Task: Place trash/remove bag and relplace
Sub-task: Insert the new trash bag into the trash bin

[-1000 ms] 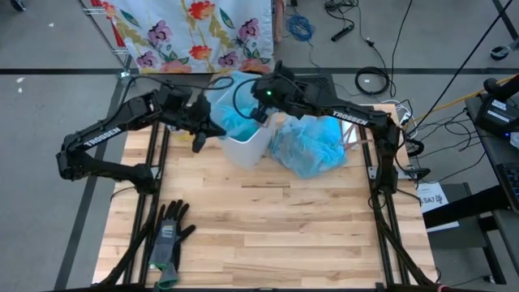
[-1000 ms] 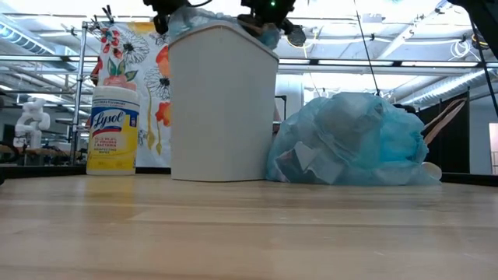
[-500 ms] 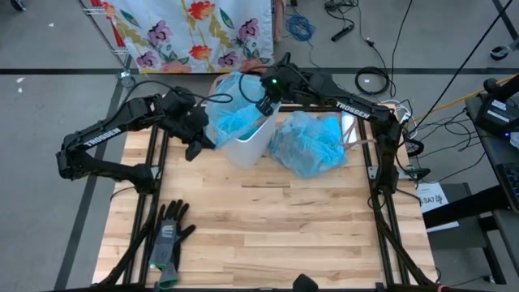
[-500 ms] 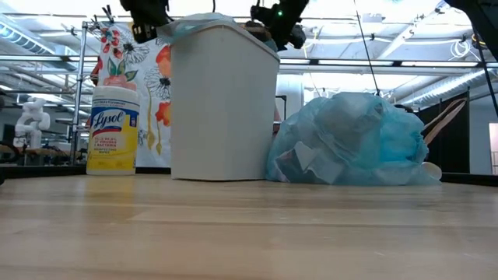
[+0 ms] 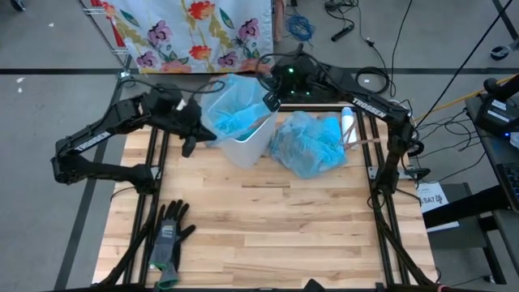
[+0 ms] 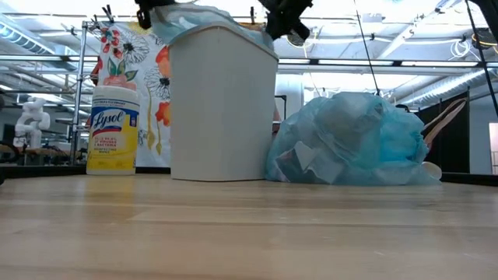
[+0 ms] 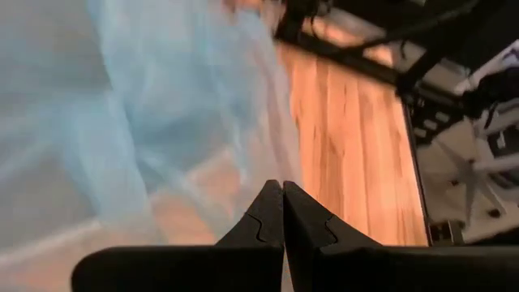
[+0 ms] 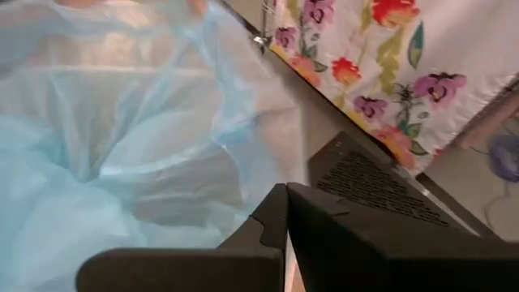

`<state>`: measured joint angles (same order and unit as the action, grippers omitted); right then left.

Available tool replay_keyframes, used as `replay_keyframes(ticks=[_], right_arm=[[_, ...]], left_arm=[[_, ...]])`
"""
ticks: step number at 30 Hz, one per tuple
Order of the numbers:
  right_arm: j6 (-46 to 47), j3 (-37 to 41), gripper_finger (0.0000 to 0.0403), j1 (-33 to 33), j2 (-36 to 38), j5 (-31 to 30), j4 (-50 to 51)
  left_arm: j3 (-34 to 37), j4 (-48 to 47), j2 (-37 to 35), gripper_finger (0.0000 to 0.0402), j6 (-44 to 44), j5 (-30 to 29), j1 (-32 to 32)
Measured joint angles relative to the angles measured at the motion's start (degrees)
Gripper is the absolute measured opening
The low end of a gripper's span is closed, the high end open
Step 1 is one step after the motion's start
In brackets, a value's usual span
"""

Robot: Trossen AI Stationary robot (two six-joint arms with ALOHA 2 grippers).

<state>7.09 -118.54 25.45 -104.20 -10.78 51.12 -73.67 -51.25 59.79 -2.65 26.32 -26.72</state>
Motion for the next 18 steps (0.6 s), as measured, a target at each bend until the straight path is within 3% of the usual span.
replay_keyframes(ticks=[5, 13, 18], right_arm=[[1.0, 0.0, 0.0, 0.1, 1.0, 4.2, 0.2], [5.1, 0.0, 0.0, 3.1, 1.0, 5.0, 5.8], [5.8, 0.0, 0.0, 7.7, 1.0, 9.8, 8.2]], left_arm=[[0.0, 3.1, -1.8, 0.0, 0.0, -1.0, -1.3], [0.0, 4.4, -3.1, 0.0, 0.0, -18.1, -4.5], [0.0, 4.4, -3.1, 0.0, 0.0, -23.1, -8.5]])
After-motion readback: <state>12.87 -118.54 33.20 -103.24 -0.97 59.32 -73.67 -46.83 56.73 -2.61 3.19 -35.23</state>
